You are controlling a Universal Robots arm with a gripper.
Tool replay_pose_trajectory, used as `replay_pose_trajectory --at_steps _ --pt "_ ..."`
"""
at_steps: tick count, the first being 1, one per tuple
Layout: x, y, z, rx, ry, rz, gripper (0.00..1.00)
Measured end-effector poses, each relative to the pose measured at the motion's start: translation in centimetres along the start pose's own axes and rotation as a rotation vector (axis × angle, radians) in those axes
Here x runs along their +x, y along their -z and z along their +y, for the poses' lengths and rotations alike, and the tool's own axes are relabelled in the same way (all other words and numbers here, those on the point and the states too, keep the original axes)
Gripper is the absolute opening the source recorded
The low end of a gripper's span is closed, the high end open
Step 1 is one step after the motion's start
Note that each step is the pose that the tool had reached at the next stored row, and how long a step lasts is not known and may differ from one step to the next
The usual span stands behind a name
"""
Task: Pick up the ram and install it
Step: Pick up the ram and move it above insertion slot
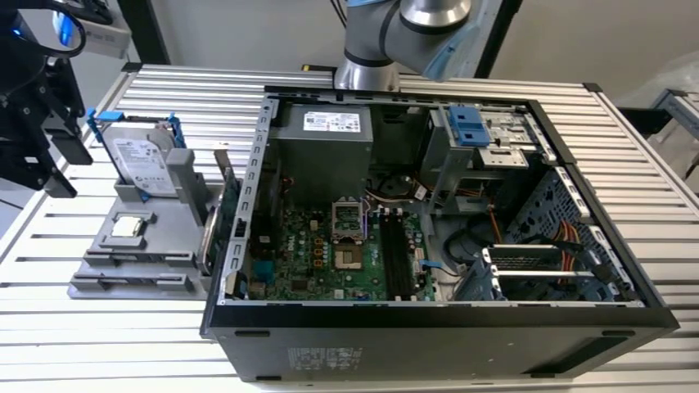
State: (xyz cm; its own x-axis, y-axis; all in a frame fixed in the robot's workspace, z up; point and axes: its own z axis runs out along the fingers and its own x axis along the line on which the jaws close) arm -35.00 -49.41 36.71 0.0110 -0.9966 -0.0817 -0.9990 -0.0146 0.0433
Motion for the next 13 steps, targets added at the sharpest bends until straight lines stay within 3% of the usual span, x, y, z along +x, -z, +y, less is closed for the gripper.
replay_pose_trajectory --at_steps 13 --pt "0.04 -0.48 -0.02 0.0002 0.000 -0.0002 1.00"
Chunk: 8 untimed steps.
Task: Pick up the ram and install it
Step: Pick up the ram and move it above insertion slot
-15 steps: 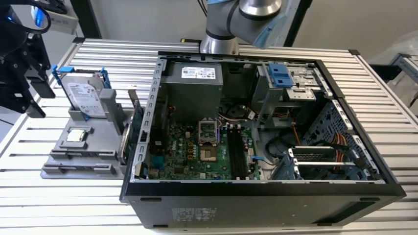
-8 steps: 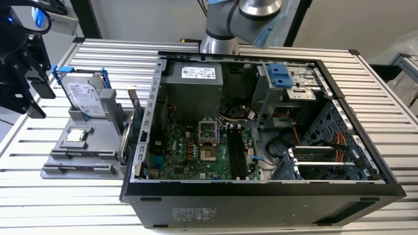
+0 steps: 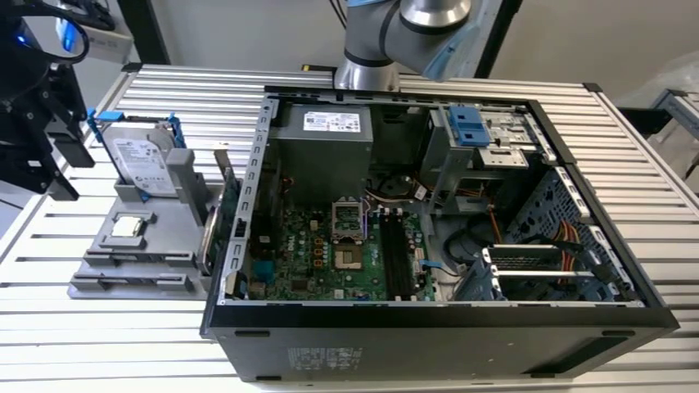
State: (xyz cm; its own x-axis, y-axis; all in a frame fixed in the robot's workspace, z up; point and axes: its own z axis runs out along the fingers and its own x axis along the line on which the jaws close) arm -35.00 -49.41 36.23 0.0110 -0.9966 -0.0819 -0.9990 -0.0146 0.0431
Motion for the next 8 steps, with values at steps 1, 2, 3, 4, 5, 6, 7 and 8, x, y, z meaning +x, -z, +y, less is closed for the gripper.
replay_pose_trajectory --at_steps 1,2,3,4,5,6,7,8 --pt "0.01 -0.09 0.00 0.0000 0.000 0.0000 1.00" --pt "0.02 -0.18 -0.01 -0.0001 0.000 0.0001 1.00" --pt "0.02 -0.27 -0.01 -0.0001 0.000 0.0000 1.00" --pt "0.03 -0.36 -0.02 0.0000 0.000 0.0000 1.00" --pt "0.03 -0.43 -0.02 -0.0001 0.000 0.0000 1.00" --pt "0.04 -0.49 -0.02 -0.0001 0.000 0.0000 1.00" --pt "0.04 -0.55 -0.03 0.0000 0.000 -0.0001 1.00" --pt "0.04 -0.60 -0.03 0.0000 0.000 -0.0001 1.00"
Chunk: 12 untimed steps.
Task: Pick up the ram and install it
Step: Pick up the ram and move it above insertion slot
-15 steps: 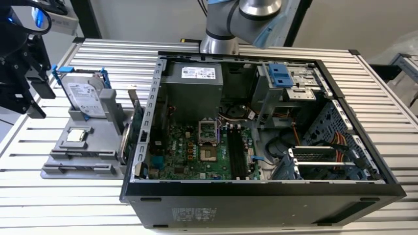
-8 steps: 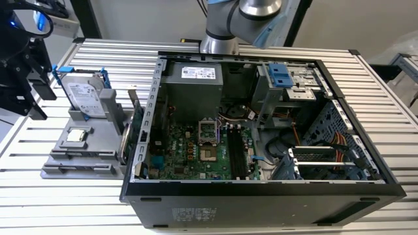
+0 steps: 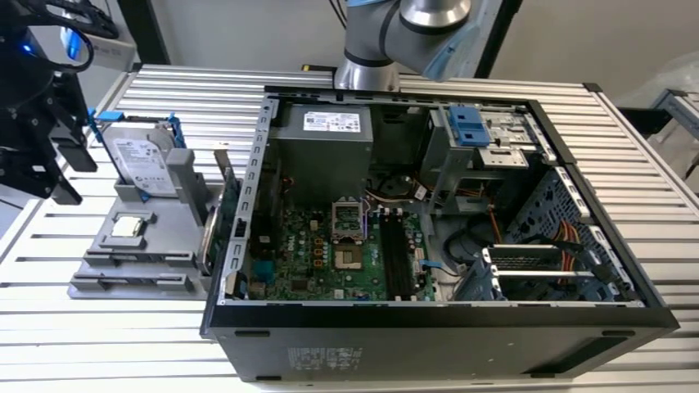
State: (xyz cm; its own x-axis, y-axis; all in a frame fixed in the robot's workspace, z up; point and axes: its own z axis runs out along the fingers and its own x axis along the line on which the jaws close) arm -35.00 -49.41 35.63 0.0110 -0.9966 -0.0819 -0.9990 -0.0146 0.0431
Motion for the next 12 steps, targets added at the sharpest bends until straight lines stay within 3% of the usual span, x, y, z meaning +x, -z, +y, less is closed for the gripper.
replay_pose_trajectory --at_steps 12 --pt "0.06 -0.78 -0.04 0.0000 0.000 0.0000 1.00"
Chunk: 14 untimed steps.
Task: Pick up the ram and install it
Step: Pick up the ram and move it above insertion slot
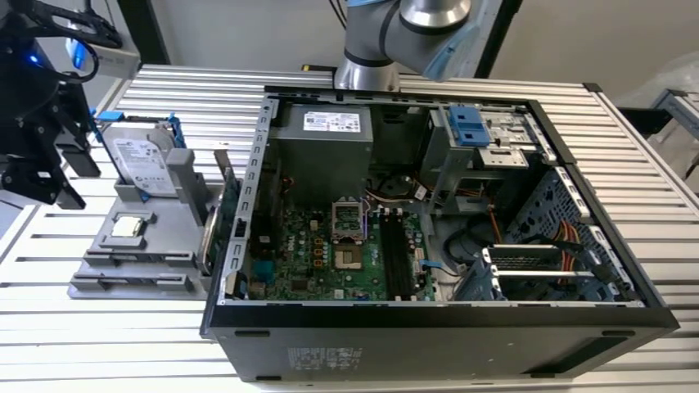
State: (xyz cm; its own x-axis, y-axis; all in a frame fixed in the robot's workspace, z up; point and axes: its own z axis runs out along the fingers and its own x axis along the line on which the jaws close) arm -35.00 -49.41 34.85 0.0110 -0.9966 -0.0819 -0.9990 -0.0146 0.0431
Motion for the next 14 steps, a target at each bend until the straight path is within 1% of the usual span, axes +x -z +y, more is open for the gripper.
replay_pose_trajectory --at_steps 14 --pt "0.11 -1.33 -0.06 0.0001 0.000 0.0000 1.00"
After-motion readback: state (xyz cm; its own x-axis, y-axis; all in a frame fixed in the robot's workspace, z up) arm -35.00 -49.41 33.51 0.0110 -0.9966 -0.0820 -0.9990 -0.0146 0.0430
